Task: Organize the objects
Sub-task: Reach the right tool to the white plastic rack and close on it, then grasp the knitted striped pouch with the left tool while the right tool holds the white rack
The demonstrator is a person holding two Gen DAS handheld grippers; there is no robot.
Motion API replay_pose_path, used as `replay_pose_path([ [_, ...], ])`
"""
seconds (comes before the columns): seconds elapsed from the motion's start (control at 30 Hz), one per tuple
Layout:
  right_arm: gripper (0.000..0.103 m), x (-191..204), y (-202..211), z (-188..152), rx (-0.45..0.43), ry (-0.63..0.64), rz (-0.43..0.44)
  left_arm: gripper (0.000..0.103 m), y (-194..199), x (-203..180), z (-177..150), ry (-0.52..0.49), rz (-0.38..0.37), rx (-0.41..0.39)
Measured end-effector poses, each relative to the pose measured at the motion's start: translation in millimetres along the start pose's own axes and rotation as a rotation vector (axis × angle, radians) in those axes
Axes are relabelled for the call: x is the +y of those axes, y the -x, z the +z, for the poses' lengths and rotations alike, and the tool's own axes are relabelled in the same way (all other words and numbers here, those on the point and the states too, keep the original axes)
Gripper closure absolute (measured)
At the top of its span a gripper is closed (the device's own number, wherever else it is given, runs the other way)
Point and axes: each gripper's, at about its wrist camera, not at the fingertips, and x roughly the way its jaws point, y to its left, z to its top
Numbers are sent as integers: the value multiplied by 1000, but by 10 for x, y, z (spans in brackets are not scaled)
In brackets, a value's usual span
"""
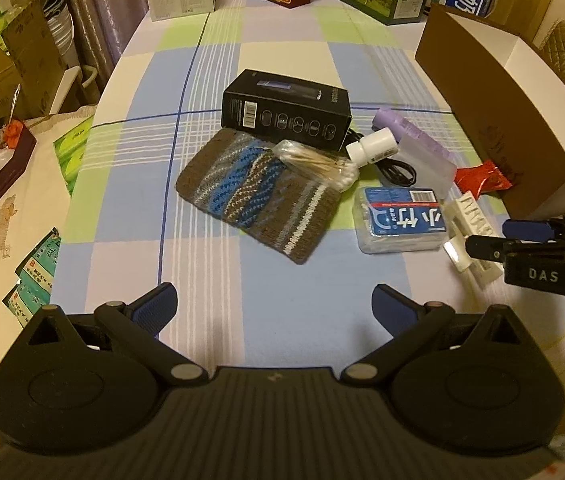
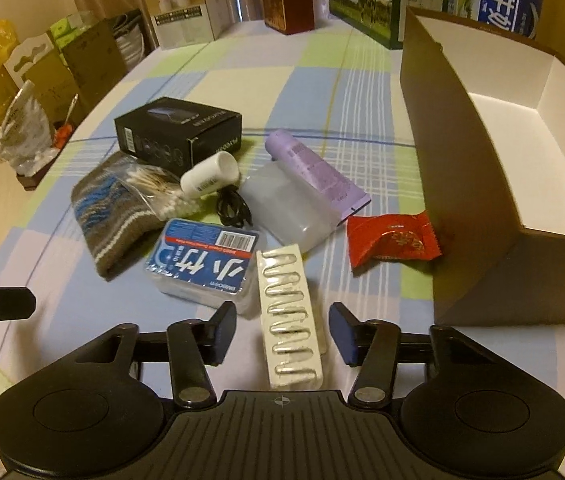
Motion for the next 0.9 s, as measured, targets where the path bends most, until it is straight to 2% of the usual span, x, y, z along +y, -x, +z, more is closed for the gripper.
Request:
replay_pose_path([
  [0.1,60,1,-93,11,13,6,-4,1,-69,13,7,3,5,7],
  [0.13,66,-2,-120,15,15,8,-4,1,-90,18,7,3,5,7],
  [0.17,77,-8,-139,18,15,10,-1,1,-91,19,6,3,5,8],
  [0.3,78,-29,-126,50,-7,19,-12,1,-203,24,23,0,10,12],
  [0.43,78,-112,1,154,-61,-29,-18,1,-316,37,49,-1,12,11],
  [0.6,78,-184,85,267,-81,-63,-15,1,-498,12,115,-24,6,-16],
  [0.8,78,-240,169,266,-91,-97,-6,10,-753,-39,216,-66,21,-72],
  [0.9,78,-266,185,244,-91,-114,-7,14,-831,-31,262,-87,3,-101],
])
